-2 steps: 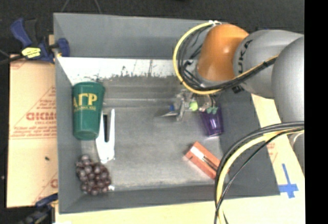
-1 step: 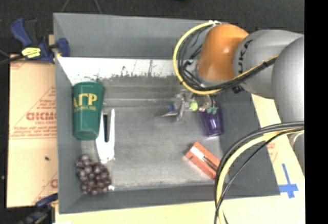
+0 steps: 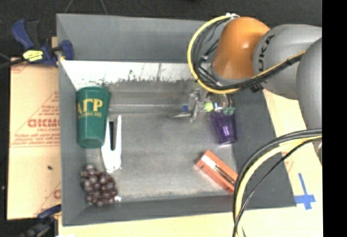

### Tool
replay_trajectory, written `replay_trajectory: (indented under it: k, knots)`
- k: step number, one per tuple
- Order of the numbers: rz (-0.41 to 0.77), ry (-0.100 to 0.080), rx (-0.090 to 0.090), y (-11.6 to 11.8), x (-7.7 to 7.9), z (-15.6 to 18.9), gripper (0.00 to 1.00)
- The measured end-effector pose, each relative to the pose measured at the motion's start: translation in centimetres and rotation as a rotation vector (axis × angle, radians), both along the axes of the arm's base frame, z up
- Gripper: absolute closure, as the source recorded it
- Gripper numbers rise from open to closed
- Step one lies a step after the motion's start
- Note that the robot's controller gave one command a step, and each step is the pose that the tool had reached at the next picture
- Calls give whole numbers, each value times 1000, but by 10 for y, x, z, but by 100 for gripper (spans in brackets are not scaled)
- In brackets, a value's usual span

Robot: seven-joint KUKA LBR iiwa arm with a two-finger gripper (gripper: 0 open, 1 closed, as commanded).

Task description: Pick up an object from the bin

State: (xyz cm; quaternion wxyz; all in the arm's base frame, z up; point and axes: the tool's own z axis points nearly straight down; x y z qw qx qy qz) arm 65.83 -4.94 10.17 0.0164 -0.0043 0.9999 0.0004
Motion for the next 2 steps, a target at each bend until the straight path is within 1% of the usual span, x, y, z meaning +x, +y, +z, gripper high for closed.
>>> replay_trajectory:
  k: [1,2]
  knots:
    - [0,12,1,0,-3,35,100]
    - [-1,8,1,-1,-2,88,100]
